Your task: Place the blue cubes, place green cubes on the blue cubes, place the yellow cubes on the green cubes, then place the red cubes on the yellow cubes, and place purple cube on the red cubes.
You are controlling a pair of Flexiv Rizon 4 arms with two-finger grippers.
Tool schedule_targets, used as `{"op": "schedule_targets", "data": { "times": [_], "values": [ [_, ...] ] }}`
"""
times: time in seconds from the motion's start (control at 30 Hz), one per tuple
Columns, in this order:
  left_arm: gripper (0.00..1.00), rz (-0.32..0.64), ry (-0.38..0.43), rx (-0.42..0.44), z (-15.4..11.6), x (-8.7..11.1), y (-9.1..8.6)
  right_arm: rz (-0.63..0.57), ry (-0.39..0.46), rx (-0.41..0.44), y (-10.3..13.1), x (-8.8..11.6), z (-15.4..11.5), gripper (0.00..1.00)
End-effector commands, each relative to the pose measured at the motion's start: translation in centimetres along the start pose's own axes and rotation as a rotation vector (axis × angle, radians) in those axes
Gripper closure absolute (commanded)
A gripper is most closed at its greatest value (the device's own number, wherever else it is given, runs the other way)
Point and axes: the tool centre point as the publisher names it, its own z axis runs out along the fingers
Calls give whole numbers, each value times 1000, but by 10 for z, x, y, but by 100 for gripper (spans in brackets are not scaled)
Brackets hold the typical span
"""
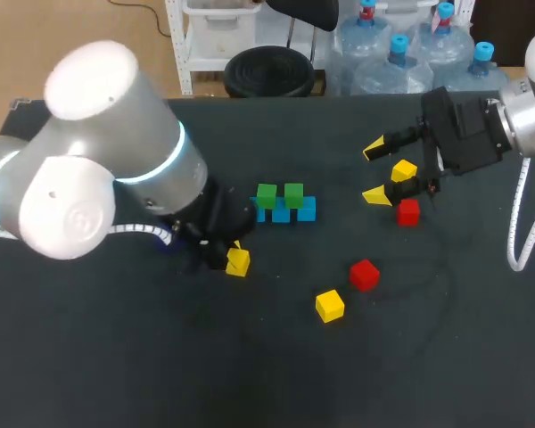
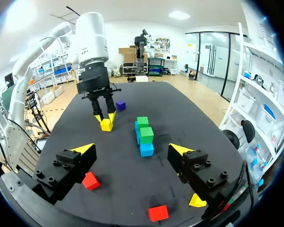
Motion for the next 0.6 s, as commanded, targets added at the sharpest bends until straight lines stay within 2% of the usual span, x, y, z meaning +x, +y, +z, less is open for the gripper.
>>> {"op": "schedule_targets", "data": {
  "times": [0.03,0.37,0.6],
  "values": [
    [100,-31,39,0,2,2,7,-1,-2,0,0,0,1,0],
    [100,-65,52,-21,-9,2,10,-1,-2,0,0,0,1,0],
    [100,-116,54,-68,-33,-4,20,-1,-2,0,0,0,1,0]
  ]
}}
